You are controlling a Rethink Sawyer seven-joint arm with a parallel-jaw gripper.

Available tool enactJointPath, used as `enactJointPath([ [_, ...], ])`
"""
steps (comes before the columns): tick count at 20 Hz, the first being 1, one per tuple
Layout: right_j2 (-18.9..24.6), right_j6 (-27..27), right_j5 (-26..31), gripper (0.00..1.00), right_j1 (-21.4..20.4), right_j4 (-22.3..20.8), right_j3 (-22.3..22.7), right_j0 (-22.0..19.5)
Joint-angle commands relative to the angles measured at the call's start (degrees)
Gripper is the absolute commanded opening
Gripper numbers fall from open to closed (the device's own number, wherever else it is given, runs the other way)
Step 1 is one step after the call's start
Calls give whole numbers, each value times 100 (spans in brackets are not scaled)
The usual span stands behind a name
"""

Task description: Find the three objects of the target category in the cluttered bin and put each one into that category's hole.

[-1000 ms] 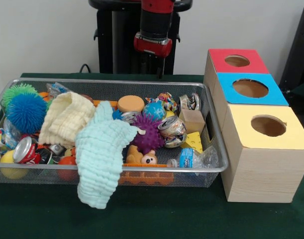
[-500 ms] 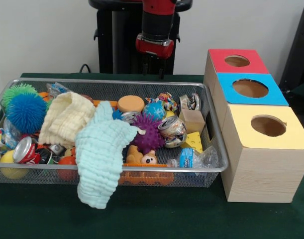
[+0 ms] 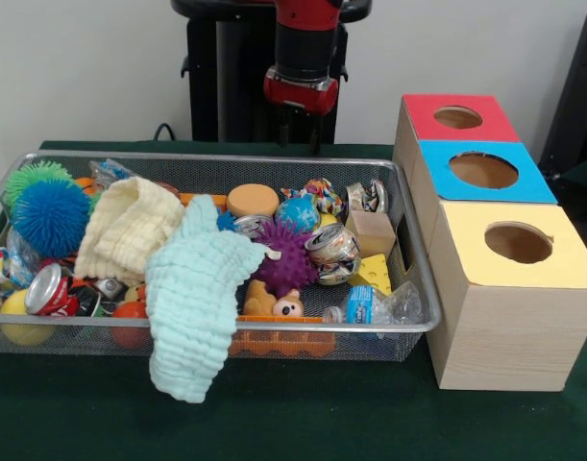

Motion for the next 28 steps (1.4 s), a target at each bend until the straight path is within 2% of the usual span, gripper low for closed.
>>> enactJointPath([
  [1, 958, 362, 1199, 100, -316, 561, -1060, -341],
  [5, 1069, 270, 1504, 100, -358, 594, -1210, -433],
  [10, 1029, 272, 1594, 100, -296, 623, -1404, -390],
  [18, 1260, 133, 2139, 100, -359, 677, -1643, -550],
  [25, 1269, 265, 2684, 100, -846, 917, -1370, -463],
  [28, 1309, 276, 2719, 100, -879, 910, -1324, -503],
])
